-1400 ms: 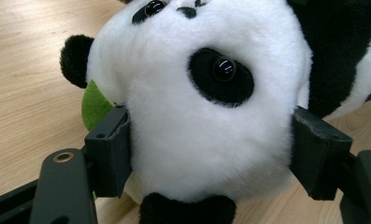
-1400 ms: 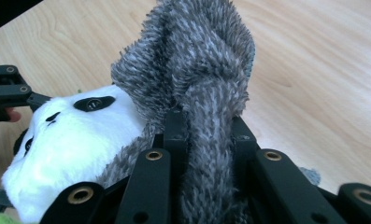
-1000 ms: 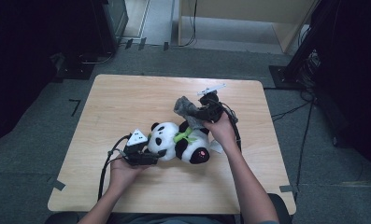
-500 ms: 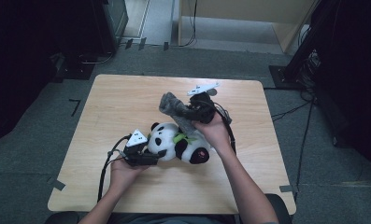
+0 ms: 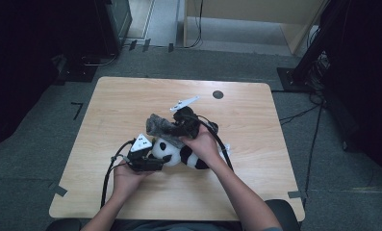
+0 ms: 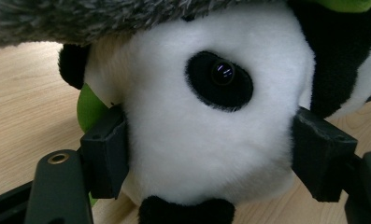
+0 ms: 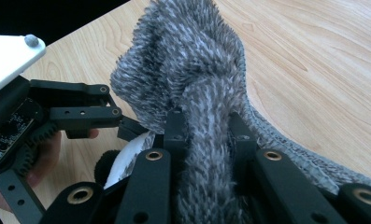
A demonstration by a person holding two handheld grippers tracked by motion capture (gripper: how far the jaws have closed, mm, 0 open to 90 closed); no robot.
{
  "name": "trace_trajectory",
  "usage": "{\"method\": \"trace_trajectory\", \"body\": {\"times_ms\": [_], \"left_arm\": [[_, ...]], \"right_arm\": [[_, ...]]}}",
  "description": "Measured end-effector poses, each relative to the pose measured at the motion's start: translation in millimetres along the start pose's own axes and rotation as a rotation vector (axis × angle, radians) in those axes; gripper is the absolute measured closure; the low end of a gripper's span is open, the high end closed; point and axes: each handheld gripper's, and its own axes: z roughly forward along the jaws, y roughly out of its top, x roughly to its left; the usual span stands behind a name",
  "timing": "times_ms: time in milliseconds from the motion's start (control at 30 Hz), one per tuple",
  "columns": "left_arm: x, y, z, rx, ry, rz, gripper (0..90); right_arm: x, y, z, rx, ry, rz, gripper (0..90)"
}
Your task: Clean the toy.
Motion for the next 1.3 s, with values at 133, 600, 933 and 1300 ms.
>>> {"method": "trace_trajectory", "body": {"times_ms": [133,600,933,1300], "left_arm": [[0.1,0.0,0.5,-0.004,0.001,-0.001,23.5],[1.7,1.5,1.9,-0.014,-0.001,-0.022,25.3],[2.1,1.7,2.5,-0.015,-0.005,-0.026,25.4],[4.0,2.3,2.4,-0.007,-0.017,-0.034,25.3]], "right_arm": [[-4.3,-2.4,0.3,0.000,-0.012,0.000,76.0],[-39.6,-16.5,-12.5,0.066,-0.195,0.051,77.2],[-47.4,-18.6,-24.5,0.047,-0.248,0.041,75.2],[-77.7,-33.7,-47.3,0.026,-0.303,0.143,76.3]]}}
